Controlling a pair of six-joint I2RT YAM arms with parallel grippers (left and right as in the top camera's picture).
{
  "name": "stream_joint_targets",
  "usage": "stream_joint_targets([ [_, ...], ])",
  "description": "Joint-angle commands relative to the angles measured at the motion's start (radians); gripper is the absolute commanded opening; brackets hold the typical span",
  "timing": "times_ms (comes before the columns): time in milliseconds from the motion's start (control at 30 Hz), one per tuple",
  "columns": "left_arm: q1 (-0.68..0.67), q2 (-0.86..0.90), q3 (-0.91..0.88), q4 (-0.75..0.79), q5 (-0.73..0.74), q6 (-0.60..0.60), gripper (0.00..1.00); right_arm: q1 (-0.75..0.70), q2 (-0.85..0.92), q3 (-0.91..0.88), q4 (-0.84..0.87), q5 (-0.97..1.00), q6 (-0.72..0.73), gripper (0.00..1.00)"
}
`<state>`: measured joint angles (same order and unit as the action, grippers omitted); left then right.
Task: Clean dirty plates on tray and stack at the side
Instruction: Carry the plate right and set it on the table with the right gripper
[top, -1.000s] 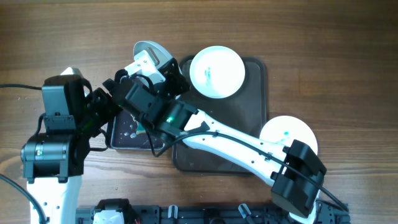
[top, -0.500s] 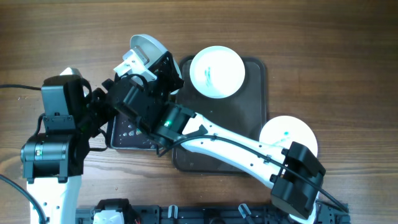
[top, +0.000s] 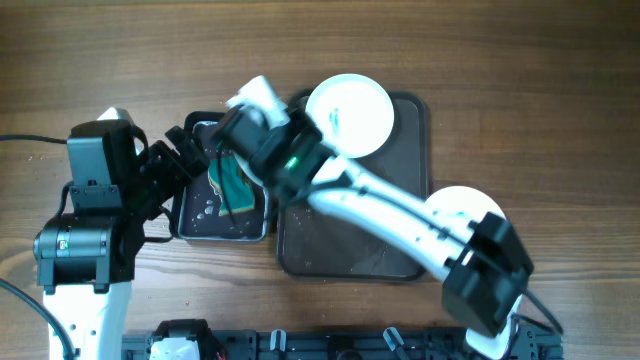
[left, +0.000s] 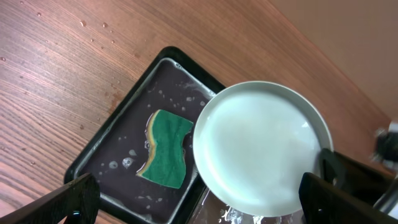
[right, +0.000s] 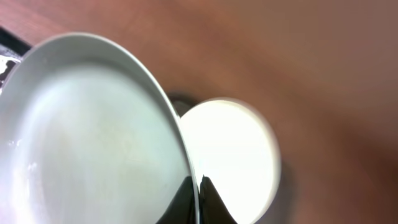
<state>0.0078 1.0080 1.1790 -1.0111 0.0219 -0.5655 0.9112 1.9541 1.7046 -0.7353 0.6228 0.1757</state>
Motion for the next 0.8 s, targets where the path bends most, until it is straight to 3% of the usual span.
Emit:
stream_joint_targets([
  [0,0.001,0.002,0.018,0.003,0.011,0.005,1.0,-0.181,-0.13,0.017,-0.008,-0.568,0.198,0.04],
  [133,0.001,0.002,0.018,0.003,0.011,0.005,1.0,-0.401,-0.24,0.017,-0.034,-0.843,0.236,0.04],
  [233,0.001,0.002,0.018,0.003,0.011,0.005,1.0,-0.579,-0.299,0.017,-0.1,-0.923,0.28,0.04],
  [533,0.001,0.002,0.018,0.003,0.011,0.005,1.0,-1.104,-0.29,-0.056,-0.325,-0.911,0.25,0.04],
  [767,0.001,0.002,0.018,0.003,0.011,0.005,1.0,-1.328,-0.26,-0.343,-0.193,-0.883,0.246,0.05],
])
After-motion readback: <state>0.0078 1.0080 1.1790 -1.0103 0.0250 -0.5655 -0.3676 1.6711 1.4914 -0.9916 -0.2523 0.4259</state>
